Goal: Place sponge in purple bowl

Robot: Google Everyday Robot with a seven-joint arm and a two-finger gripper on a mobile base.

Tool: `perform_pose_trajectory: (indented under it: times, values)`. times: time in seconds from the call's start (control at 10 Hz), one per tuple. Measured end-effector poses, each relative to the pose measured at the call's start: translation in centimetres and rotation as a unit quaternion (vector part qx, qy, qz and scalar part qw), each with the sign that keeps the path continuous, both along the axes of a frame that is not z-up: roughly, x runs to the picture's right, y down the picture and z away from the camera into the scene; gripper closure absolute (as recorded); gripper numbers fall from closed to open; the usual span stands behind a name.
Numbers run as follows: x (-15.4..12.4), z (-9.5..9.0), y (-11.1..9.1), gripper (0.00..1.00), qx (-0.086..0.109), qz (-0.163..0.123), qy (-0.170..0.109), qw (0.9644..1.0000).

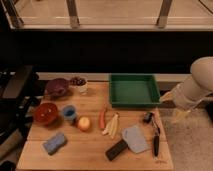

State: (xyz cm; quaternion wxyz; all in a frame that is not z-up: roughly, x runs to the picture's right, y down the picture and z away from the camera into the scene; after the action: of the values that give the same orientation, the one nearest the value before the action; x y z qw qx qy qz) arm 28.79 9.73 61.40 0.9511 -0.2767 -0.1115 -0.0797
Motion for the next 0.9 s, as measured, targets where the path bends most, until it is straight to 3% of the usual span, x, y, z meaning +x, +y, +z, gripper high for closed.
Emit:
perform_pose_trajectory:
  times: [0.3, 0.5, 0.9]
  values:
    - [0.0, 0.0, -0.1, 0.34, 0.001, 0.001, -0.001, 1.0000]
    - [-0.5, -0.2, 0.0, 0.34, 0.001, -0.004, -0.023, 0.9997]
    - [-7.1, 1.0, 1.7, 0.34, -0.009, -0.020, -0.095, 0.9952]
